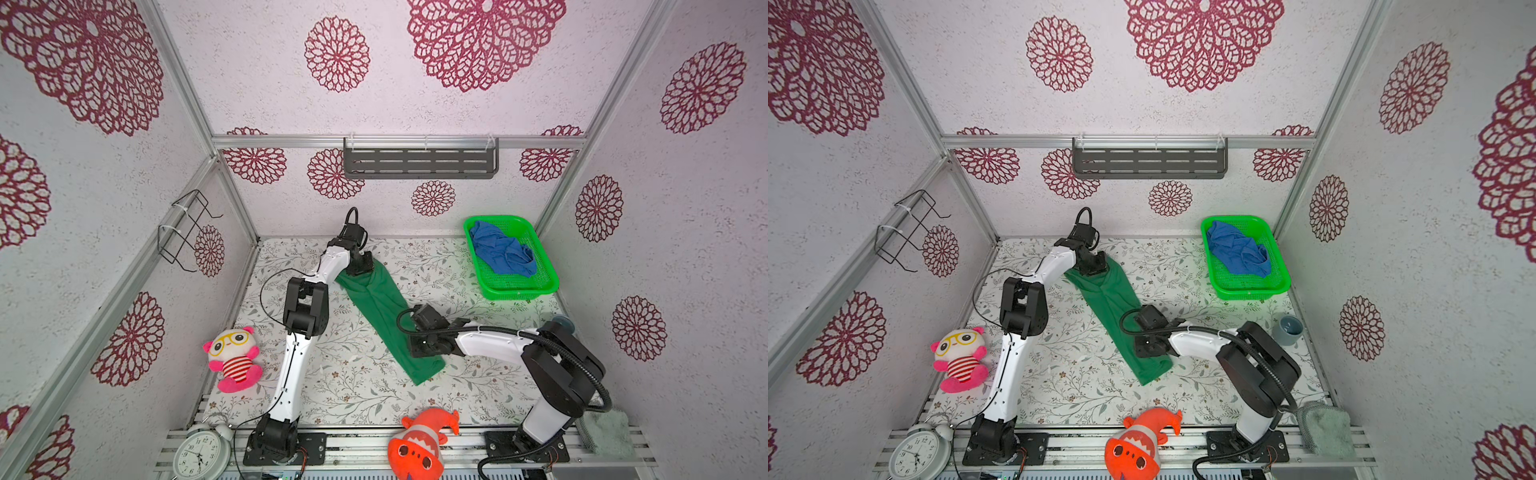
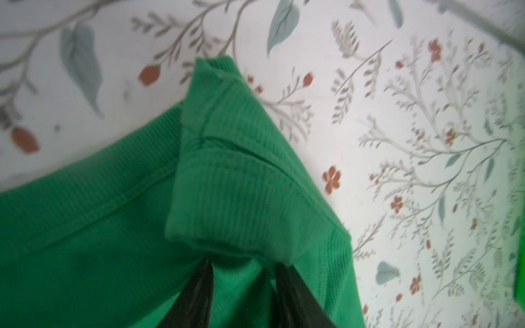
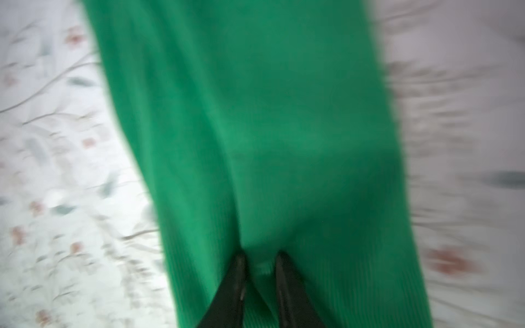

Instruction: Fold and stack the tank tops

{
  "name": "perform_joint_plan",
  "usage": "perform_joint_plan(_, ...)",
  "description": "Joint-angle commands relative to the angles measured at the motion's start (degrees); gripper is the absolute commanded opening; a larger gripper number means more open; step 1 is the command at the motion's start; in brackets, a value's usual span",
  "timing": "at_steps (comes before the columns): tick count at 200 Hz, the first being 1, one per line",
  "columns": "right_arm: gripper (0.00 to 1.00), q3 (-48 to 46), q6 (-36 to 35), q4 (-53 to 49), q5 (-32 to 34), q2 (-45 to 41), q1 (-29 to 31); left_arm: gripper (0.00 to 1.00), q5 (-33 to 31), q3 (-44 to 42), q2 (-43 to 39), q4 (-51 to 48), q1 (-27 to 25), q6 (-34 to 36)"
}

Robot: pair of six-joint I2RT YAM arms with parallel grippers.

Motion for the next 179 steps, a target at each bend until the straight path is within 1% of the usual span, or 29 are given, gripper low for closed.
perform_joint_plan(1,0.30,5.66,6.09,1.23,-5.33,4.42,5.09,0.45,3.69,5.30,6.96,-8.05,-0.82,1.87)
perform_joint_plan(7,0.34,7.07,5.92,0.58,-4.54,4.89,5.47,0.47,3.28,6.25,6.64,-9.04,-0.86,2.72)
perform_joint_plan(16,0.37,8.61,5.63,-1.09,-2.87,4.68,5.57,0.51,2.40,5.11,4.35,-8.84,-0.82,4.29)
perform_joint_plan(35,0.43,8.02,4.19,-3.34,1.53,2.01,4.71,0.59,-1.04,-2.33,-3.90,-6.19,-0.49,7.98)
perform_joint_plan(46,0.45,6.71,3.20,-3.90,3.08,-0.14,3.64,0.61,-3.40,-5.72,-8.38,-5.81,-0.06,9.56)
perform_joint_plan(62,0.47,4.66,2.00,-4.26,3.98,-2.91,1.68,0.63,-6.73,-9.53,-13.81,-6.20,0.53,11.19)
perform_joint_plan(77,0.47,3.69,0.83,-5.14,4.27,-4.48,-0.04,0.62,-9.21,-13.63,-17.27,-6.10,0.98,11.57)
perform_joint_plan(89,0.47,3.46,0.00,-6.00,4.04,-5.09,-1.19,0.59,-10.45,-16.73,-18.96,-5.52,1.41,11.05)
perform_joint_plan(105,0.46,3.48,-1.04,-7.00,3.42,-5.39,-2.12,0.46,-10.56,-20.24,-19.25,-4.05,2.22,9.13)
perform_joint_plan(116,0.45,3.34,-1.44,-7.38,3.26,-5.82,-2.54,0.41,-9.60,-21.72,-18.63,-3.33,2.69,7.93)
perform_joint_plan(140,0.43,2.06,-1.37,-7.27,2.79,-7.40,-3.29,0.39,-7.93,-21.71,-15.44,-2.55,2.61,6.32)
perform_joint_plan(179,0.41,-1.00,-0.91,-8.16,2.40,-11.33,-4.60,0.39,-5.10,-16.10,-7.88,-3.83,1.79,4.72)
